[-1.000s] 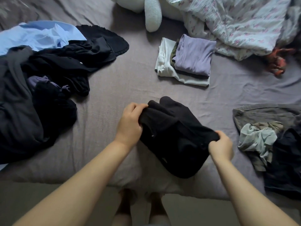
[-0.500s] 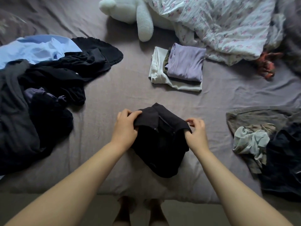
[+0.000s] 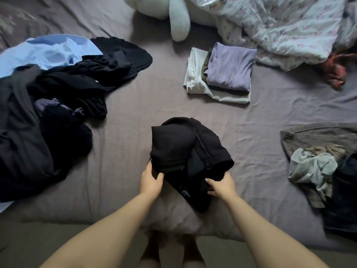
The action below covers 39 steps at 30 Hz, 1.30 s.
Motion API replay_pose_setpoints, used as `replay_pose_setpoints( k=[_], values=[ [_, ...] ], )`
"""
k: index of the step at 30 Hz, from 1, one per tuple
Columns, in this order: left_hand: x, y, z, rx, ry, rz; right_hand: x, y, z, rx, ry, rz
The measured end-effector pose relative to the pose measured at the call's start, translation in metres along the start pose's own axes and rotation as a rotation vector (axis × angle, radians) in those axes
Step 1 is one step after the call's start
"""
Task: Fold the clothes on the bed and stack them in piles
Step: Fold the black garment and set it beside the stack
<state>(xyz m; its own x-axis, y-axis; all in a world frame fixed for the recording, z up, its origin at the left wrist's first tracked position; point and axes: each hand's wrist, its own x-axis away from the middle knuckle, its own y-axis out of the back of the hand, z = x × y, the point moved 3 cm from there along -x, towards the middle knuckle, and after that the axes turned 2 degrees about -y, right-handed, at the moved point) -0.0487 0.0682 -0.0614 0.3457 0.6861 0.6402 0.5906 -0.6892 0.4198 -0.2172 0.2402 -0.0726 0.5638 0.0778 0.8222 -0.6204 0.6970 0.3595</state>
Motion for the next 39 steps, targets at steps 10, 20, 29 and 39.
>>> replay_pose_setpoints(
  k=[10,20,29,39],
  values=[
    [-0.026,-0.001,-0.054,-0.095,-0.125,-0.088,0.052,0.026,0.104,0.317,0.731,-0.216],
    [0.009,0.091,-0.250,-0.149,-0.772,-0.362,0.126,0.080,0.232,0.246,1.145,-0.456],
    [0.060,0.123,-0.277,-0.538,-1.485,-0.502,0.154,0.141,0.225,0.414,1.418,-0.650],
    [0.012,0.029,-0.048,-0.994,-0.968,-0.064,0.027,0.094,0.019,0.667,0.617,-0.392]
  ],
)
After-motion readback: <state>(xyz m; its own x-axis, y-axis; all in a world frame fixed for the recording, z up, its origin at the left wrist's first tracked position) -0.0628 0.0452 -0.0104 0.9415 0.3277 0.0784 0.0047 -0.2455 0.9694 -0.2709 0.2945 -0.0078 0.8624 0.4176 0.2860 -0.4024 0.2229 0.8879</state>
